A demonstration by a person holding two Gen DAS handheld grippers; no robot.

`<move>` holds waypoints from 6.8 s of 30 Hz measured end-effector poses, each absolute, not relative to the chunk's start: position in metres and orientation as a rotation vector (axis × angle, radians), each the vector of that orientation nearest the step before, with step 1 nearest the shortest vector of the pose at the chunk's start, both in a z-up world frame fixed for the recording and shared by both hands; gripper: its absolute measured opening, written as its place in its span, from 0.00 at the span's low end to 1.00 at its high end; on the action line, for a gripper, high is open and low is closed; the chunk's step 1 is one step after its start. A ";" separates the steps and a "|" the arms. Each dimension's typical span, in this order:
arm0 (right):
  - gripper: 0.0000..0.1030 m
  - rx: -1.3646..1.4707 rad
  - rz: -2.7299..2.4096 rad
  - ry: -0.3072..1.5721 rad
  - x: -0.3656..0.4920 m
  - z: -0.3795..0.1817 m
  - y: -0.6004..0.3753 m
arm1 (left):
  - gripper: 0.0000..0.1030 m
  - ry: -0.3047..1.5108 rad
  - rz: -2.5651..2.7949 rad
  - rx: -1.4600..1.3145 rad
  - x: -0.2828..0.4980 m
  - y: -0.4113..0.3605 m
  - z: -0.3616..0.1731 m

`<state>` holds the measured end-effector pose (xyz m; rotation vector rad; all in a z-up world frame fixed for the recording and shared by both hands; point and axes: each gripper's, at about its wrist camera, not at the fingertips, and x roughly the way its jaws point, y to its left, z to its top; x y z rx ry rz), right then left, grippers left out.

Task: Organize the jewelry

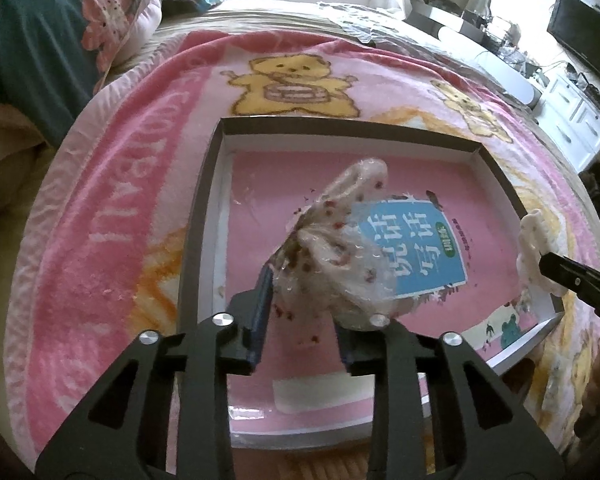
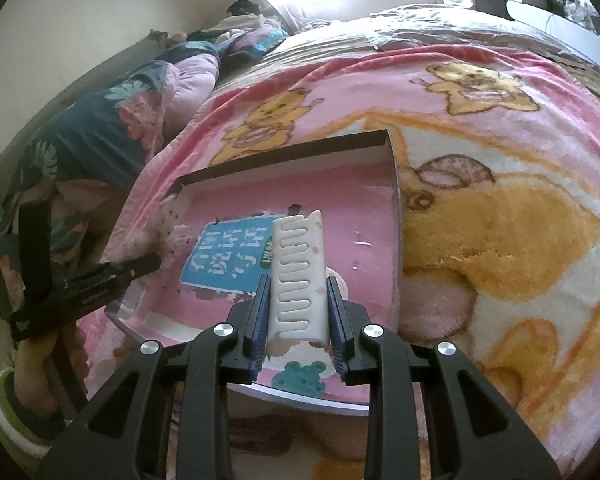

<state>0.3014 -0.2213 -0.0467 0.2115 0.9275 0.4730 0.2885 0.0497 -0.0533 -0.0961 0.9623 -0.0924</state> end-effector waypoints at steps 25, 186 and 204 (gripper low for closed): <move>0.84 0.162 0.462 0.860 0.284 -0.015 -0.211 | 0.91 0.876 -0.057 -0.119 0.234 0.029 -0.002; 0.29 0.212 0.557 1.026 0.142 -0.060 -0.220 | 0.36 0.956 -0.260 -0.138 0.094 -0.004 -0.073; 0.29 0.170 0.651 0.949 0.117 -0.021 -0.201 | 0.36 0.876 -0.197 -0.179 0.074 0.034 -0.040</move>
